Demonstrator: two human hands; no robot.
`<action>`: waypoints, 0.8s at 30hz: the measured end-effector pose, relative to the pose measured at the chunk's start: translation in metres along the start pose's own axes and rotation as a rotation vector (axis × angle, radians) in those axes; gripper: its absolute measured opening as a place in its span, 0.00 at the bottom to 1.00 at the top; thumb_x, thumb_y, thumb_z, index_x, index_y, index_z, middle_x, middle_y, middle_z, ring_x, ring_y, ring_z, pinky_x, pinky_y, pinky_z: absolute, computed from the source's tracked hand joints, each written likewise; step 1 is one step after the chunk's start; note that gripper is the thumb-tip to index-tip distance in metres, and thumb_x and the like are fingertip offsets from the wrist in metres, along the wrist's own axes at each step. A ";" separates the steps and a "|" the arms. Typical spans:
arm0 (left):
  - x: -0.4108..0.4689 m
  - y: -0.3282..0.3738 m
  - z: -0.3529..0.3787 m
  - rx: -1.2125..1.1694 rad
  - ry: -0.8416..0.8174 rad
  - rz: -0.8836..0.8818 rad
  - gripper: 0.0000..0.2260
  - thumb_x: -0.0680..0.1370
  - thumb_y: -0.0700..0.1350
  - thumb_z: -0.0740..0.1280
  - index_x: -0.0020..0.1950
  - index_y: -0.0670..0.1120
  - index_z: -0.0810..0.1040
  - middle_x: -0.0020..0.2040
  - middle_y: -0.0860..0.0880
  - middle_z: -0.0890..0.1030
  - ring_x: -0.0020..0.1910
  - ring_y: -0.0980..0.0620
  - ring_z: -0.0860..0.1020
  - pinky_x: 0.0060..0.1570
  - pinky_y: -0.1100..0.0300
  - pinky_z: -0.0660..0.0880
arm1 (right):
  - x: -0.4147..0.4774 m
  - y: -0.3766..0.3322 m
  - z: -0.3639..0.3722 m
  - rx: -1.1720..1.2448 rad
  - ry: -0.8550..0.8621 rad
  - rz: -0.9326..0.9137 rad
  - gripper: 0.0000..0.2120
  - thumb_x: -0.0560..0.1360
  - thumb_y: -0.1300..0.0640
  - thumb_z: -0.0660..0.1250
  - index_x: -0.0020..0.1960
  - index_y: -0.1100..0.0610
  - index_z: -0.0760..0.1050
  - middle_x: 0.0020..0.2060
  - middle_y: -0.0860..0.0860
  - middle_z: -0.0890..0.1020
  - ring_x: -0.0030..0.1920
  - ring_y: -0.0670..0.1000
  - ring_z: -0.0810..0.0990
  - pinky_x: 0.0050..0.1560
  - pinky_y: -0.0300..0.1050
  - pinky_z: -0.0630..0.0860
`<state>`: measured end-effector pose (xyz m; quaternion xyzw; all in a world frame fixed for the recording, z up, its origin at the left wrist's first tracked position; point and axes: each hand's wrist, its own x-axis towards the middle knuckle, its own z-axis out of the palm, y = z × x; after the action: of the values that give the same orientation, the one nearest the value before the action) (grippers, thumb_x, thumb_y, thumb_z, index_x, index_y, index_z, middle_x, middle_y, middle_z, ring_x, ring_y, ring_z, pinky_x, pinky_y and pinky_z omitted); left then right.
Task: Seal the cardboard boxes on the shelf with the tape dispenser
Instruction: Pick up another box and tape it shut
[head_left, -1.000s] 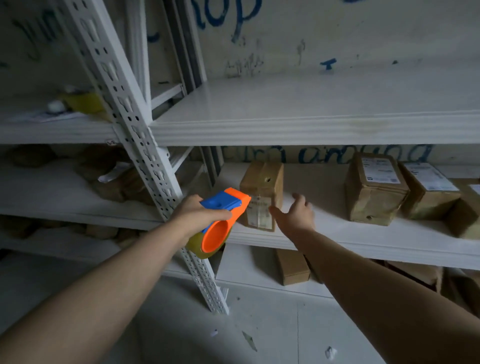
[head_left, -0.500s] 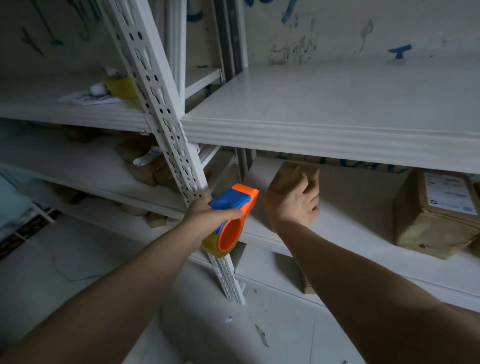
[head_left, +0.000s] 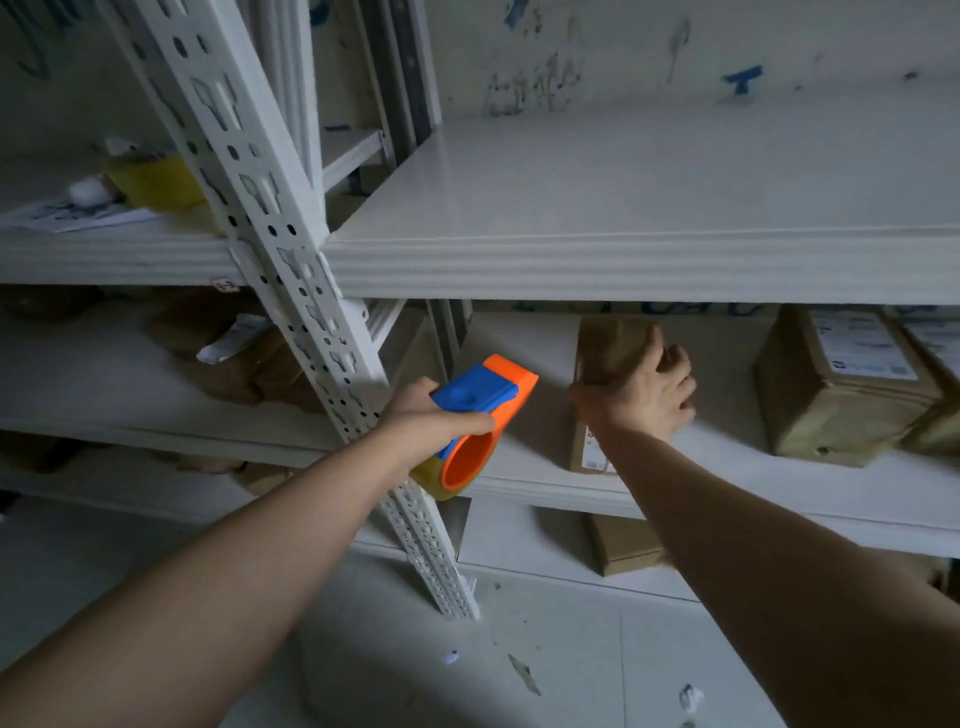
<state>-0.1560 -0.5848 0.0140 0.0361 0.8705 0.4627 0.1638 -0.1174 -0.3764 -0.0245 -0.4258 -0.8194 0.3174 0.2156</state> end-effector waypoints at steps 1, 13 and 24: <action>0.004 0.003 0.003 0.011 -0.044 0.027 0.24 0.62 0.49 0.81 0.54 0.47 0.76 0.48 0.48 0.82 0.47 0.50 0.81 0.48 0.54 0.79 | 0.003 0.007 -0.007 -0.011 0.021 0.010 0.50 0.59 0.47 0.74 0.75 0.47 0.52 0.73 0.54 0.58 0.70 0.58 0.59 0.65 0.57 0.59; 0.013 0.041 0.020 0.081 -0.428 0.336 0.35 0.50 0.57 0.77 0.55 0.51 0.73 0.50 0.50 0.80 0.46 0.55 0.80 0.44 0.62 0.75 | 0.013 0.051 -0.057 0.026 -0.172 0.020 0.54 0.62 0.36 0.75 0.78 0.45 0.47 0.78 0.49 0.46 0.78 0.52 0.42 0.74 0.62 0.49; -0.011 0.027 0.007 0.059 -0.476 0.374 0.36 0.53 0.56 0.78 0.59 0.50 0.73 0.53 0.50 0.80 0.51 0.53 0.81 0.46 0.61 0.78 | -0.014 0.037 -0.097 0.507 -0.512 0.122 0.24 0.81 0.43 0.56 0.48 0.60 0.81 0.42 0.56 0.85 0.40 0.53 0.84 0.38 0.44 0.79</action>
<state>-0.1460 -0.5664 0.0356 0.3082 0.7989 0.4377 0.2740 -0.0283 -0.3390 0.0166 -0.3135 -0.7153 0.6190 0.0827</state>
